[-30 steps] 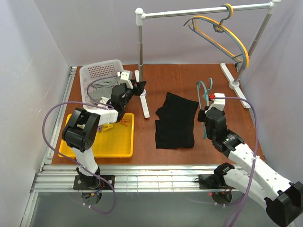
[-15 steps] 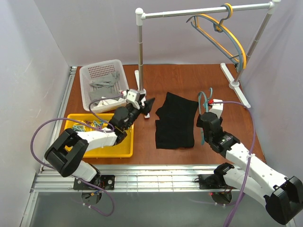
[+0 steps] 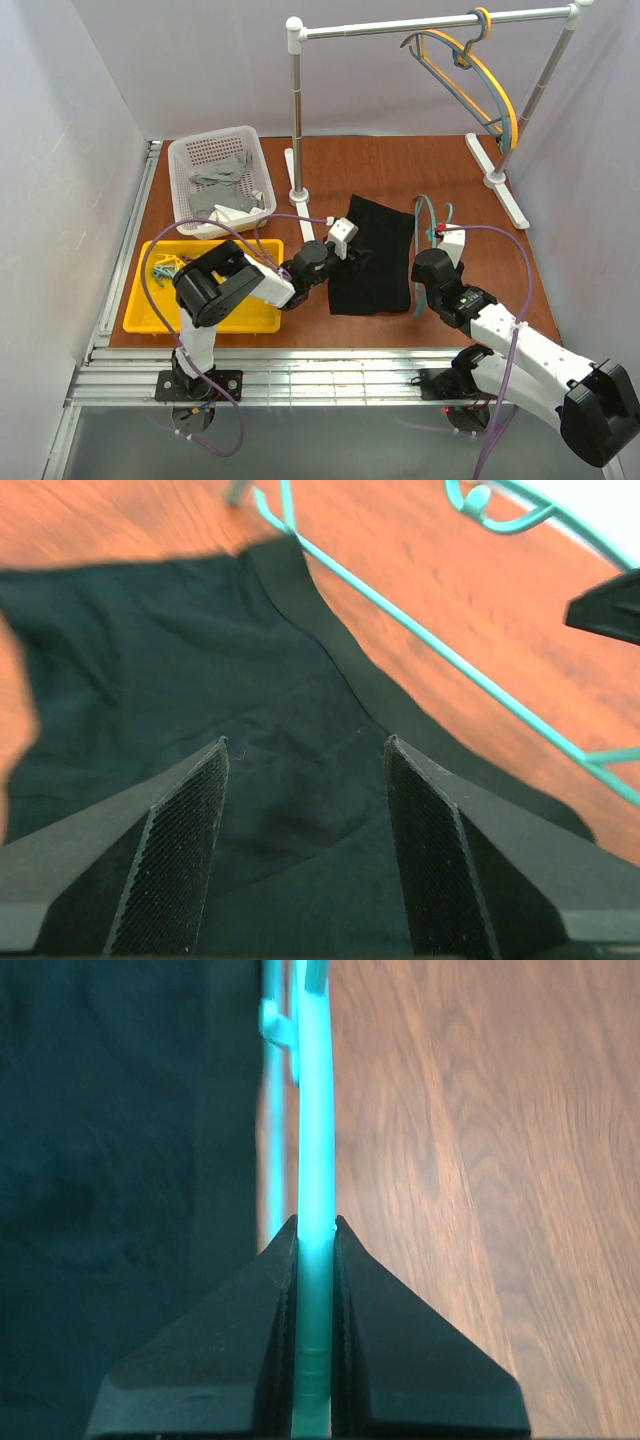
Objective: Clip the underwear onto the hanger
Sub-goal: Move the underwear to the center of the board.
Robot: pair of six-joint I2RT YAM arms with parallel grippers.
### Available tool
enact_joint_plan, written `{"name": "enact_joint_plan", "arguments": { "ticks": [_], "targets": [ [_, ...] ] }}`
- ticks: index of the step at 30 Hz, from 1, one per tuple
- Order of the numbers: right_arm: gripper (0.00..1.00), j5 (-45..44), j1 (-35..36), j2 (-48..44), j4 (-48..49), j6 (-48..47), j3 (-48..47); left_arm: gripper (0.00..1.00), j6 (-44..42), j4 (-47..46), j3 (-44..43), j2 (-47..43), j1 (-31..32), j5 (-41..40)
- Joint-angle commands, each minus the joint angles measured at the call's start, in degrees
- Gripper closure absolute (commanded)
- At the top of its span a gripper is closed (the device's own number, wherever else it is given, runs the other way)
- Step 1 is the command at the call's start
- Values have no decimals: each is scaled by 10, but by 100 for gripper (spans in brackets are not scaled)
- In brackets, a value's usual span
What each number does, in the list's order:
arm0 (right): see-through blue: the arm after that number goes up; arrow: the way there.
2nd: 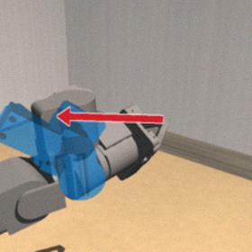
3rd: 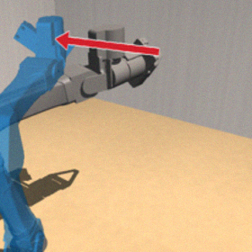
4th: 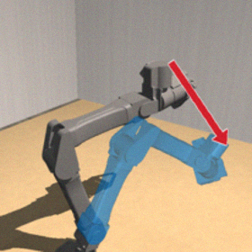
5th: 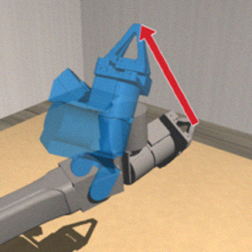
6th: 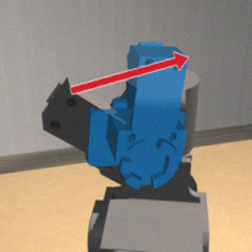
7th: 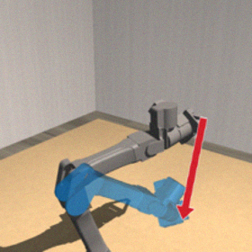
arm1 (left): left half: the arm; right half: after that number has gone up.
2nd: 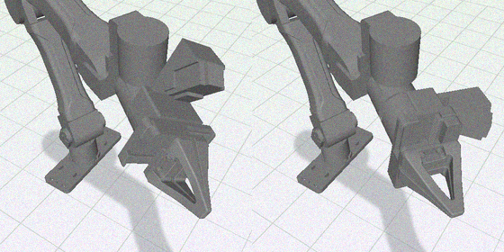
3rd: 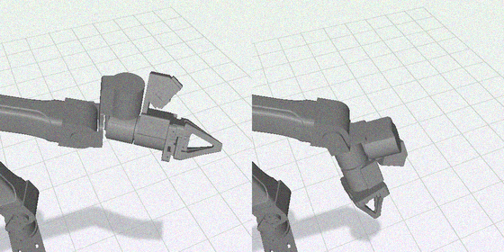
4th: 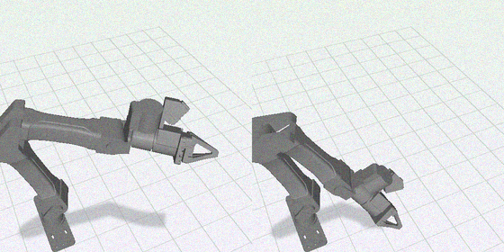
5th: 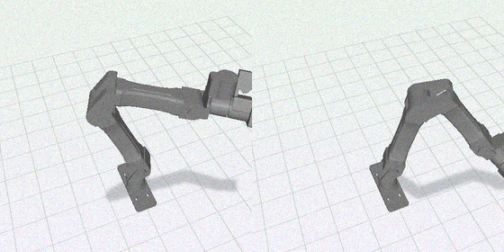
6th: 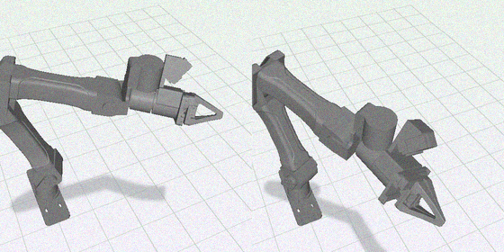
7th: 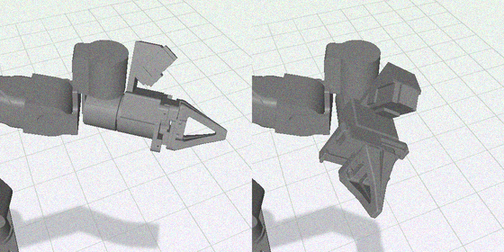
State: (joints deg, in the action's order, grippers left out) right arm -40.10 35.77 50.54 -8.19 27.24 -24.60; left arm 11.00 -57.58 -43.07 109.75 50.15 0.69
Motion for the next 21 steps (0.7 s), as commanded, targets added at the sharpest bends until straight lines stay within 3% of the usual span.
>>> {"name": "enact_joint_plan", "arguments": {
  "ticks": [1, 6, 13, 21],
  "targets": [
    [99, 40, 7, 11, -53, 29, 3, 43, 14, 19, -48, 26, 0, 29],
    [99, 68, 8, 64, -90, 40, -18, 44, 31, 48, -73, 77, 0, 36],
    [99, 114, 10, 158, -55, 52, -24, 44, 41, 56, -76, 114, 0, 21],
    [99, 68, 13, 165, -51, 43, -37, 46, 49, 37, -39, 116, -7, 3]
  ]
}}
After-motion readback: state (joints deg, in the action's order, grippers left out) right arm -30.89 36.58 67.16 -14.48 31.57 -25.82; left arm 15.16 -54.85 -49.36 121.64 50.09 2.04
